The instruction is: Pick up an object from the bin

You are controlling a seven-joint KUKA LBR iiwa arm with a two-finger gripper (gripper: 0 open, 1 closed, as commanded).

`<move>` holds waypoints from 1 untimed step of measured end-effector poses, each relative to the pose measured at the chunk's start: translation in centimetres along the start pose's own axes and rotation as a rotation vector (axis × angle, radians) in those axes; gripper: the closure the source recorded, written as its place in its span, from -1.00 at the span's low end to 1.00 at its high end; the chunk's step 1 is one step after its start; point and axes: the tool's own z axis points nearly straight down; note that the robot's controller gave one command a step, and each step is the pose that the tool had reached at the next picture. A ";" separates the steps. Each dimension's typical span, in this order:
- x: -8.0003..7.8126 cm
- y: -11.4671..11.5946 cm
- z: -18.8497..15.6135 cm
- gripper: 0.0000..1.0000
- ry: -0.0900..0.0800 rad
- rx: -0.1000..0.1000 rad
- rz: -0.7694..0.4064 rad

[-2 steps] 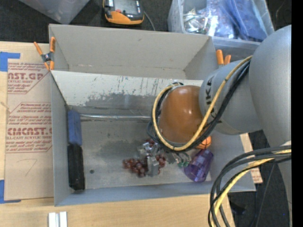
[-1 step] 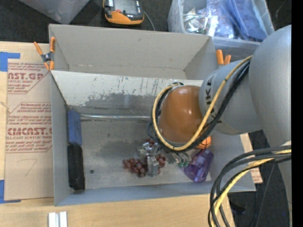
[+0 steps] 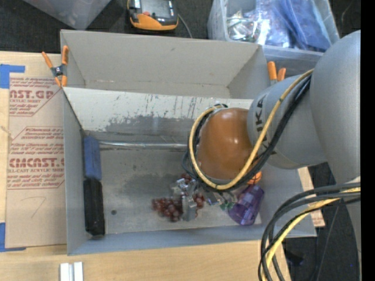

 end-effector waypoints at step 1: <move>1.3 0.1 -10.5 1.00 -0.007 0.002 -0.003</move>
Offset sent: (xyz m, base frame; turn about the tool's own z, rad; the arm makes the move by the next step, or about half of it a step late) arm -0.0045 -0.0063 0.0790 -0.0123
